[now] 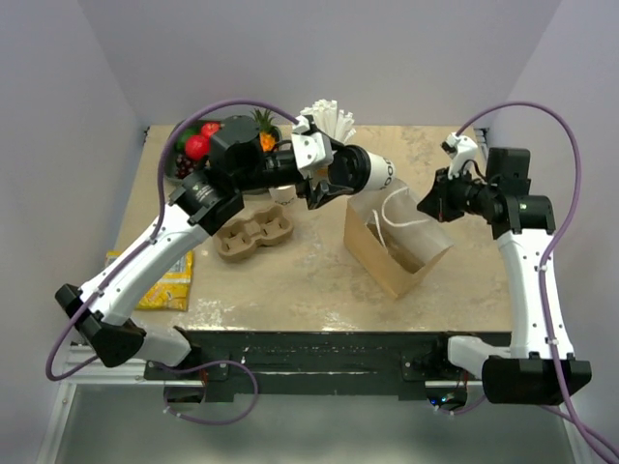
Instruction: Pack the takeout coffee
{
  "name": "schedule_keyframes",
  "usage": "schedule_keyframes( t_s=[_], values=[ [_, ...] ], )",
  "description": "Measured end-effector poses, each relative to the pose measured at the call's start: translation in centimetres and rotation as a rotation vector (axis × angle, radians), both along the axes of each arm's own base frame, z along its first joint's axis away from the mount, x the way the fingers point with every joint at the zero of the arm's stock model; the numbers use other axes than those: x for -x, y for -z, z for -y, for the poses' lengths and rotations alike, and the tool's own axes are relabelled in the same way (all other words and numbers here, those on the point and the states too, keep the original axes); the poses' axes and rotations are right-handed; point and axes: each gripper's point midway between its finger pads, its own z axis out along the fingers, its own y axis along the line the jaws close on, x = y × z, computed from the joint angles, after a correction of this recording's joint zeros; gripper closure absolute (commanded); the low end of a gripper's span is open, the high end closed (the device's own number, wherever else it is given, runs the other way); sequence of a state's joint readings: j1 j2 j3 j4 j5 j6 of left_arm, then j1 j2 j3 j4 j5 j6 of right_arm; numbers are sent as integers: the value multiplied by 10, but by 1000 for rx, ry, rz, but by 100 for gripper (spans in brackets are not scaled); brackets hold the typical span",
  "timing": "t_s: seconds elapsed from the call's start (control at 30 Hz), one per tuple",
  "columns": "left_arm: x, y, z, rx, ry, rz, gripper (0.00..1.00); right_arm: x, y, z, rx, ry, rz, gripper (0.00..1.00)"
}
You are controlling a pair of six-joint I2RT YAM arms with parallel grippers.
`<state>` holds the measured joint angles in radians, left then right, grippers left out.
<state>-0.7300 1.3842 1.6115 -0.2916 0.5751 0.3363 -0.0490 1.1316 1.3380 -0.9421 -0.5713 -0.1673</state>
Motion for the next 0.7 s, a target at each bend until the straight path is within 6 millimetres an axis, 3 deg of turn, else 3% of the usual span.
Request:
schedule_keyframes(
  t_s=[0.17, 0.3, 0.43, 0.7],
  values=[
    [-7, 1, 21, 35, 28, -42, 27, -30, -38, 1, -7, 19, 74, 100],
    [-3, -4, 30, 55, 59, -35, 27, -50, -63, 6, -2, 54, 153, 100],
    [5, -1, 35, 60, 88, -15, 28, -54, -62, 8, -10, 91, 147, 100],
    [21, 72, 44, -67, 127, -22, 29, -59, -41, 11, -13, 122, 81, 100]
  ],
)
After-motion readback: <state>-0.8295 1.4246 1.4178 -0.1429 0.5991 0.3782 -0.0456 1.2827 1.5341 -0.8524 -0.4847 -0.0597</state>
